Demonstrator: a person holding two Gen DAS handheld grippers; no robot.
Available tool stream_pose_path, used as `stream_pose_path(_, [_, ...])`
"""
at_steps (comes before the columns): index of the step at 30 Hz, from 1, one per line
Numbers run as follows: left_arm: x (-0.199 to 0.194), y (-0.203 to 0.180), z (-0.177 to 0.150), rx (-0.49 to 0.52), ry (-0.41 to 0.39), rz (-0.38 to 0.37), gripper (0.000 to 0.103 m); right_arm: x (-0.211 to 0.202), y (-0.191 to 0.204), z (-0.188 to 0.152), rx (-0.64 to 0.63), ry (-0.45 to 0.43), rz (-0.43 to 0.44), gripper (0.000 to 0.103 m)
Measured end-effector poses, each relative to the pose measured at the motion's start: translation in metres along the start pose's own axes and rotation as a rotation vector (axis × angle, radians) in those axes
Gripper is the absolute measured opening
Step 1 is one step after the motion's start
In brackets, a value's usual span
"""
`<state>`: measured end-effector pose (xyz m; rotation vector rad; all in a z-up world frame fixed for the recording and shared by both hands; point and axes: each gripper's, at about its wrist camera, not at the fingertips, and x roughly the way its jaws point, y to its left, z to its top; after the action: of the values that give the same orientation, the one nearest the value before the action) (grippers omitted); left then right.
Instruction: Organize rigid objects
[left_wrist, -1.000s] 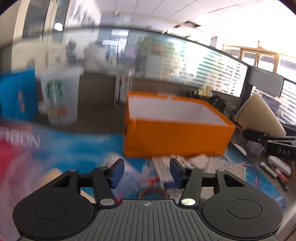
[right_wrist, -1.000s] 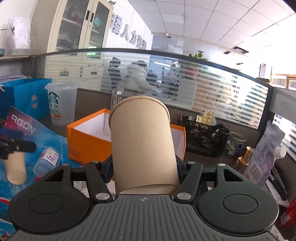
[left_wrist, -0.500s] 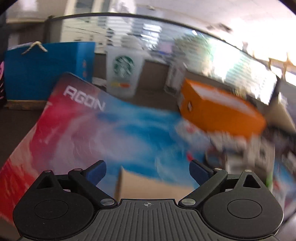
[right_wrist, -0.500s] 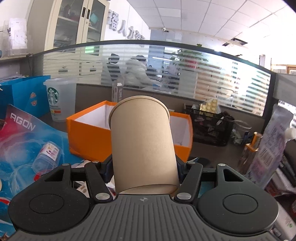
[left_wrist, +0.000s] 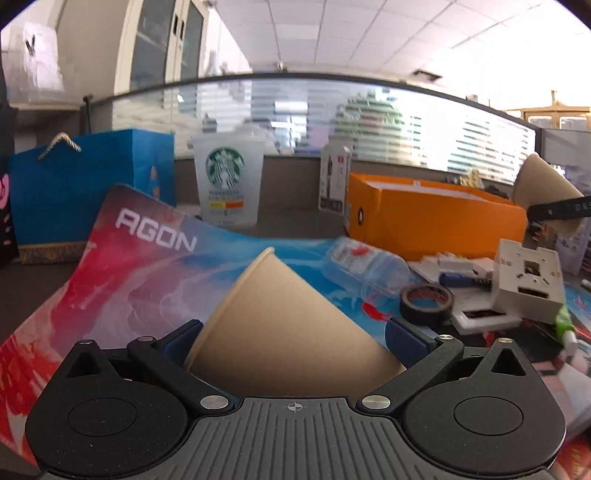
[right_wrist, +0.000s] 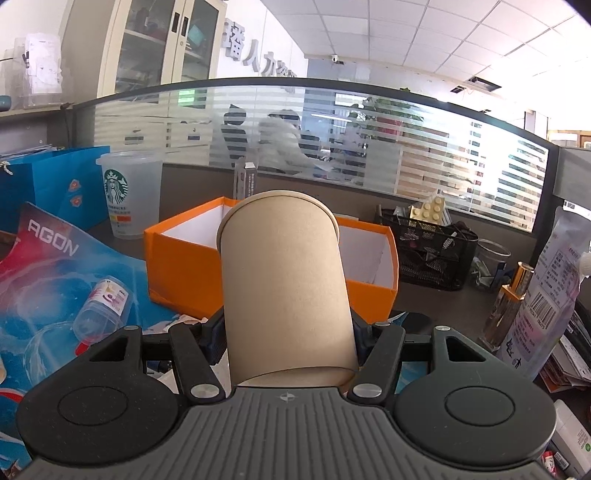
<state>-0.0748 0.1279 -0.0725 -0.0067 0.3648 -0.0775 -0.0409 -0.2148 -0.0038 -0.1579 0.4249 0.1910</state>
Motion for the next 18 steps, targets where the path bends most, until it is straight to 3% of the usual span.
stream_pose_path(2, [0.007, 0.003, -0.002, -0.044, -0.01, 0.012, 0.103, 0.002, -0.001, -0.002, 0.01, 0.004, 0.004, 0.058])
stream_pose_path(7, [0.038, 0.018, 0.01, -0.203, 0.085, -0.001, 0.103, 0.004, -0.001, -0.004, 0.022, 0.006, 0.021, 0.058])
stream_pose_path(10, [0.047, 0.007, 0.016, -0.167, 0.106, 0.015, 0.103, 0.002, 0.001, -0.005, 0.023, 0.002, 0.028, 0.058])
stream_pose_path(15, [0.045, 0.009, 0.009, -0.204, 0.109, -0.125, 0.103, 0.0, -0.001, -0.008, 0.025, 0.008, 0.029, 0.058])
stream_pose_path(18, [0.04, 0.003, 0.006, -0.159, 0.073, -0.153, 0.103, 0.0, -0.003, -0.012, 0.027, 0.019, 0.023, 0.058])
